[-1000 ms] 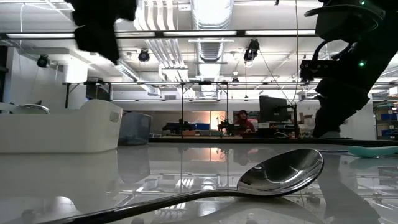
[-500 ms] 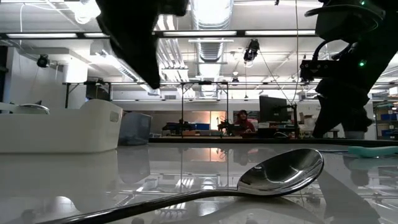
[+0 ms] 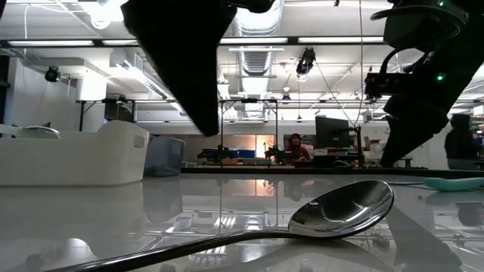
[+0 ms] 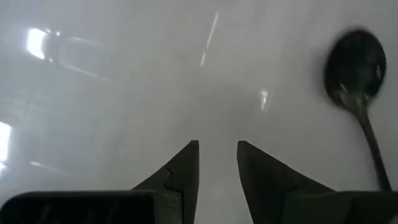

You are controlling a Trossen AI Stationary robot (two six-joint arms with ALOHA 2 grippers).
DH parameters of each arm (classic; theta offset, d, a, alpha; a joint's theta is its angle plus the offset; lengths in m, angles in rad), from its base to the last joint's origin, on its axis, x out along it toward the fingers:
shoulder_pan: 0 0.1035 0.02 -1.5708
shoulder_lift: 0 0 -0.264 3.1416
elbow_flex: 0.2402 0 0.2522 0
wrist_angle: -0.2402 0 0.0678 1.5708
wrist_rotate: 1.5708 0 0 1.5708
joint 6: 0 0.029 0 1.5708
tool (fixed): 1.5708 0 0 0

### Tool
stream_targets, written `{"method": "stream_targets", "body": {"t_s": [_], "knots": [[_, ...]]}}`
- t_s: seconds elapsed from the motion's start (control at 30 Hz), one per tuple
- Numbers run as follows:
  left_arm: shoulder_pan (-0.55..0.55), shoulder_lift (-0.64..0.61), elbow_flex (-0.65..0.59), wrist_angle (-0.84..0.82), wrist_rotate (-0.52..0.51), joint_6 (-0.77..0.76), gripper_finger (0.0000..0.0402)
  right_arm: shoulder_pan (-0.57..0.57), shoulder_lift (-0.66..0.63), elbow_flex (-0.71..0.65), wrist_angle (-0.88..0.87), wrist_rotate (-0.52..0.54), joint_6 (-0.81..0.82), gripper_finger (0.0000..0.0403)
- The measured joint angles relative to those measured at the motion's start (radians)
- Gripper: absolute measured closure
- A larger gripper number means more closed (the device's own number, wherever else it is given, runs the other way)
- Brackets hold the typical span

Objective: Sort silverware by color (type)
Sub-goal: Put the black spoon into the black bin

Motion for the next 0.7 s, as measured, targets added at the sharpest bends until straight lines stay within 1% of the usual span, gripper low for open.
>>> {"method": "stream_targets", "body": {"t_s": [0.07,0.2,0.33,0.47,0.7], "knots": [[-0.017,0.036,0.051,-0.03,0.007,-0.002,0.031,0.0,0.0,0.0,0.0,0.0,0.0,0.0257],[-0.046,0.08,0.147,-0.041,0.012,-0.025,0.031,0.0,0.0,0.0,0.0,0.0,0.0,0.0257],[-0.062,0.098,0.206,-0.061,0.034,-0.071,0.031,0.0,0.0,0.0,0.0,0.0,0.0,0.0257],[-0.07,0.102,0.224,-0.032,0.034,-0.1,0.031,0.0,0.0,0.0,0.0,0.0,0.0,0.0257],[-0.07,0.102,0.192,0.039,0.038,-0.14,0.031,0.0,0.0,0.0,0.0,0.0,0.0,0.0257]]}}
